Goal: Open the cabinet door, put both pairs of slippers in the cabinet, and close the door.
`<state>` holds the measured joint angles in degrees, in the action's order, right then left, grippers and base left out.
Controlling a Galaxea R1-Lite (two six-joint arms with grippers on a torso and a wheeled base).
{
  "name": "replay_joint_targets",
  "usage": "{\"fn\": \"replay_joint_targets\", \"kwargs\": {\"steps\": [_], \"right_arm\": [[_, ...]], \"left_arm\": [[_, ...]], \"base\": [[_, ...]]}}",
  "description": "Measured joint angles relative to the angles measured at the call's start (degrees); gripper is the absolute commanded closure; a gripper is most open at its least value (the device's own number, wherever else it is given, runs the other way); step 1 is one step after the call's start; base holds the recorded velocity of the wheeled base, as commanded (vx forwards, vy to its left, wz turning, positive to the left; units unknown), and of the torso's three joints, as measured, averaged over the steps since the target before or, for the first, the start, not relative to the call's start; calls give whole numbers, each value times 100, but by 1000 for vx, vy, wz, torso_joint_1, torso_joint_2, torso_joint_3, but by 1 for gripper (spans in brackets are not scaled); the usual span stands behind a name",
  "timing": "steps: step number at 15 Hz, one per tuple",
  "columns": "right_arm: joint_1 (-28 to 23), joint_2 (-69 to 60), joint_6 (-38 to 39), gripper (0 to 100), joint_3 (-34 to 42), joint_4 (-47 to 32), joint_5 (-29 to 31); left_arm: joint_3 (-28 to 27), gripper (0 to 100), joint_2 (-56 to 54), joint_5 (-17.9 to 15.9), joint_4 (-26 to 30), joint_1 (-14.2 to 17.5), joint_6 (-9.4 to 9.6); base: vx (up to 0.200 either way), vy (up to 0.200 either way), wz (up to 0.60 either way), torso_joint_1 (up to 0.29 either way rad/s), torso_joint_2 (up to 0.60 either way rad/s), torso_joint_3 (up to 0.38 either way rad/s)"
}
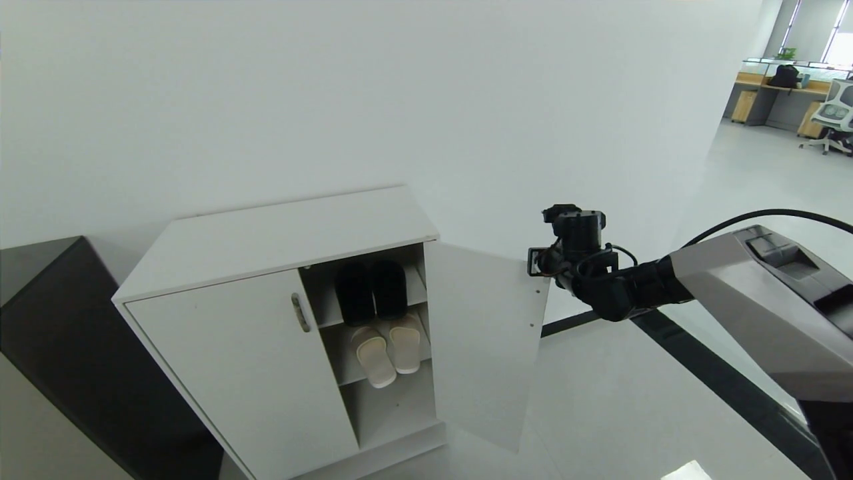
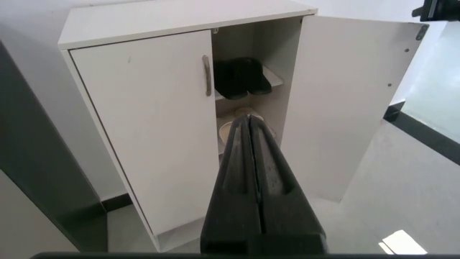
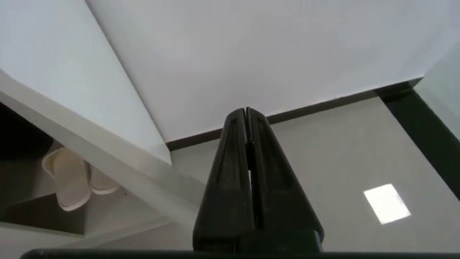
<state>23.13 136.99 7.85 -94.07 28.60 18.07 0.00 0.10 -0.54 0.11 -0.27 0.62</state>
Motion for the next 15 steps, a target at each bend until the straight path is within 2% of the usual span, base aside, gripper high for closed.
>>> {"fn": "replay_joint_targets", "kwargs": {"steps": [5, 12, 15], "right_arm": [[256, -234, 400, 100, 210, -417, -9], [1159, -1392, 556, 100, 1497, -361, -89], [1157, -1646, 547, 100, 1663, -285, -88]], "left_arm": [[0, 100, 0, 2, -1, 0, 2], [0, 100, 0, 0, -1, 0, 0], [0, 100, 0, 0, -1, 0, 0]], "base": [[0, 0, 0, 0, 0, 0], [0, 0, 0, 0, 0, 0], [0, 0, 0, 0, 0, 0]]}}
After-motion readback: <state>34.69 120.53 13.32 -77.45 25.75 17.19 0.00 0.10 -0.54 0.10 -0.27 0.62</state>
